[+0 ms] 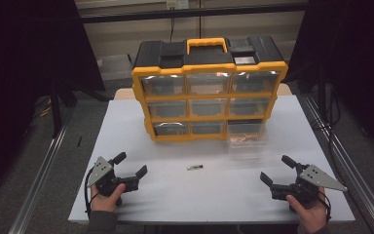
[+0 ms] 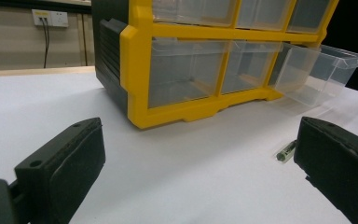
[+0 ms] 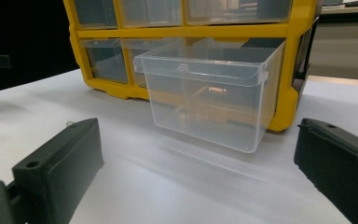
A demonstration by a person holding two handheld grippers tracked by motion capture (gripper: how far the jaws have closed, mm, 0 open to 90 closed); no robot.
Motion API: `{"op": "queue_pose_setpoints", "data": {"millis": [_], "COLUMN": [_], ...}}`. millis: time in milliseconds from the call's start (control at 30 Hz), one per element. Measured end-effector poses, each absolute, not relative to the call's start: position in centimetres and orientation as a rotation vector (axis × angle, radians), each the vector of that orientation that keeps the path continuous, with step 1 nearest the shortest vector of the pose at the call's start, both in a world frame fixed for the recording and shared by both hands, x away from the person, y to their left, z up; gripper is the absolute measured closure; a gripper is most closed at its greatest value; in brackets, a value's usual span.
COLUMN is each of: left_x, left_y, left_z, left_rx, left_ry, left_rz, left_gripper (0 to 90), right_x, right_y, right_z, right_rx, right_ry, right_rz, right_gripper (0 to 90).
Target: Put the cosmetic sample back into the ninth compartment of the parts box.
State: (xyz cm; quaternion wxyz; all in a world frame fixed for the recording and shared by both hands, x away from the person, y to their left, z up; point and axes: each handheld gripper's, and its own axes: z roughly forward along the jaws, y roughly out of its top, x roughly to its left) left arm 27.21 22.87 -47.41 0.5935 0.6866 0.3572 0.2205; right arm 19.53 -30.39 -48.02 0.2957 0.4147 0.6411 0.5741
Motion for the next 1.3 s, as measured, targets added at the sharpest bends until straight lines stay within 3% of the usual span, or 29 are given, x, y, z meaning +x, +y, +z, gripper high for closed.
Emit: {"op": "queue_pose_setpoints", "data": {"millis": [433,1300], "left_x": [27.5,29.0], "left_y": [22.3,16.4], "left_z": [-47.2,-45.8], "left_rx": [1.606,1.712], "left_ry": [0.828,0.788], "left_rz": [0.473,0.353], "left_gripper": [1.1,1.3], "right_x": [19.5,19.6], "right_y": [-30.3,-29.8], "right_z": [-47.9,-47.9], "right_rx": [1.108,1.078], "right_ry": [1.709,1.741], "right_rz": [1.527,1.534], "right_gripper": [0.3,0.5]}}
